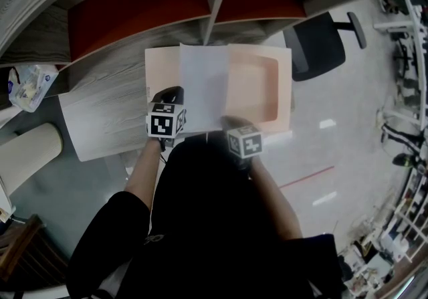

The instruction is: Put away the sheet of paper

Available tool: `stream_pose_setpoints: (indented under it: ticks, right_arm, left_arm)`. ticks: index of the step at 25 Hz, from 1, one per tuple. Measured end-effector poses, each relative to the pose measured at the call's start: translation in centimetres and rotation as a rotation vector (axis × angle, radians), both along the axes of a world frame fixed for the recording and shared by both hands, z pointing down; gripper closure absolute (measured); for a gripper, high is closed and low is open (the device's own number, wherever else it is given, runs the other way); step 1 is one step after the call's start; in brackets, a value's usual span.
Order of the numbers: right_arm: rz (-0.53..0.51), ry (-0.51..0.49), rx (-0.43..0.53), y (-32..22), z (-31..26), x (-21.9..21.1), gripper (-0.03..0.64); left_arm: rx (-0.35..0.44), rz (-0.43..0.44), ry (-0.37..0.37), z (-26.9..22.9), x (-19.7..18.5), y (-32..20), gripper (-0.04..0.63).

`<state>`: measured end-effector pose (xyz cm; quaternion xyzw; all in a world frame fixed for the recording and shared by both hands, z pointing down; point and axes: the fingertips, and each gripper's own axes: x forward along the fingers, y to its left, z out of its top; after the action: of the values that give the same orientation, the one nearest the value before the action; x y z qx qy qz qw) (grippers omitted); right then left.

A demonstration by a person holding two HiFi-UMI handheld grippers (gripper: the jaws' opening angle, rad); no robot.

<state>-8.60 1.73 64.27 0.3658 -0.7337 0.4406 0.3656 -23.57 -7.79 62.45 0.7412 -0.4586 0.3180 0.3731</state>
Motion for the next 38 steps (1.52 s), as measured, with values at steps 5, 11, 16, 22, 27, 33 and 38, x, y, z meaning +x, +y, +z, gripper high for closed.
stream_pose_setpoints:
  ticks: [5,11,16,22,27,33,38]
  right_arm:
    - [0.01,-0.009,-0.002,-0.1,-0.1,0.0,0.598]
    - [-0.005,0.001,-0.004,-0.1,0.1,0.0,0.598]
    - [-0.006,0.004,-0.008,-0.1,0.1,0.2,0.598]
    - [0.002,0.01,-0.001,-0.3,0.0,1.0,0.597]
    - [0.021,0.005,0.003,-0.5,-0.1,1.6,0.59]
    - [0.034,0.004,0.004,-0.5,0.0,2.1,0.54]
    - [0.09,0.0,0.017,-1.0,-0.5,3.3,0.54]
  left_arm:
    - [0.002,0.008,-0.004,0.0,0.3,-0.4,0.549]
    - [-0.001,0.018,-0.01,0.2,0.6,-0.4,0.549]
    - [-0.008,0.022,-0.012,0.4,0.7,-0.1,0.549]
    - [-0.008,0.007,0.001,0.5,0.8,-0.1,0.549]
    - [-0.009,-0.007,0.002,0.7,0.7,0.0,0.549]
    - [-0.013,-0.011,-0.005,1.0,0.7,0.2,0.549]
    - [-0.016,-0.009,0.005,1.1,1.0,0.1,0.549]
